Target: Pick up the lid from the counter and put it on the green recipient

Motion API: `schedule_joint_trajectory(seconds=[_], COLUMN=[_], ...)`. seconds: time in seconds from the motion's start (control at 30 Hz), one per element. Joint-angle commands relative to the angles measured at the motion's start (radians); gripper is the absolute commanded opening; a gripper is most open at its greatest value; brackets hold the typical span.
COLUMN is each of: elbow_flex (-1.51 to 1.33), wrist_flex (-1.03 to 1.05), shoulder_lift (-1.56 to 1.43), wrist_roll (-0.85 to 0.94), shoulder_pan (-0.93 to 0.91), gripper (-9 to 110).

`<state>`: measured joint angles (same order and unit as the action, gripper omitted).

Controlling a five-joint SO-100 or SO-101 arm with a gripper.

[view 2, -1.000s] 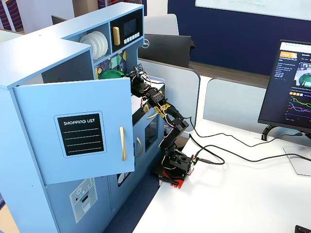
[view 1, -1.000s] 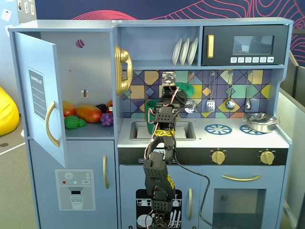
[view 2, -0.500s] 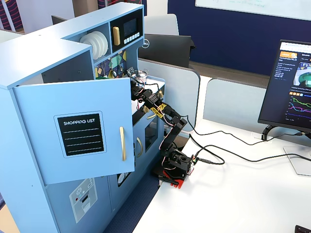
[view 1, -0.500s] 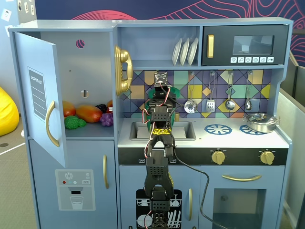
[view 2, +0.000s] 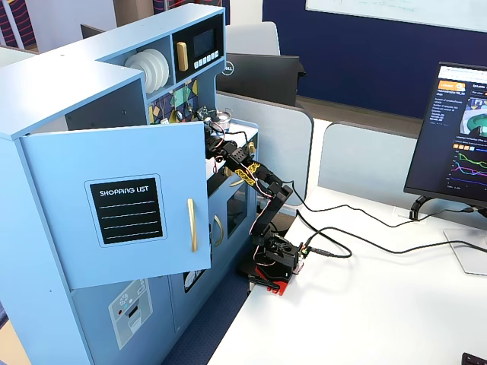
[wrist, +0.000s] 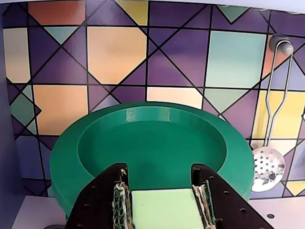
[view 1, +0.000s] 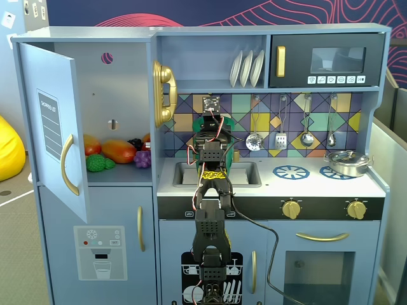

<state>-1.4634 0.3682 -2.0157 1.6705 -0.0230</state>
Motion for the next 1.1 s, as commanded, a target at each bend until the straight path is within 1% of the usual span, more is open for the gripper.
schedule_joint_trajectory(seconds=[0.0, 0.37, 0.9, 1.0, 1.07], elbow_flex=[-0.003, -0.035, -0.117, -0.117, -0.114], wrist_flex=[0.0, 0.006, 0.002, -0.026, -0.048], shoulder_lift=[-0.005, 0.003, -0.005, -0.005, -0.006], wrist_roll=[-0.017, -0.028, 0.021, -0.012, -0.006], shoulder_pan=[0.012, 0.012, 0.029, 0.021, 0.02], gripper=[0, 0, 1, 20, 29])
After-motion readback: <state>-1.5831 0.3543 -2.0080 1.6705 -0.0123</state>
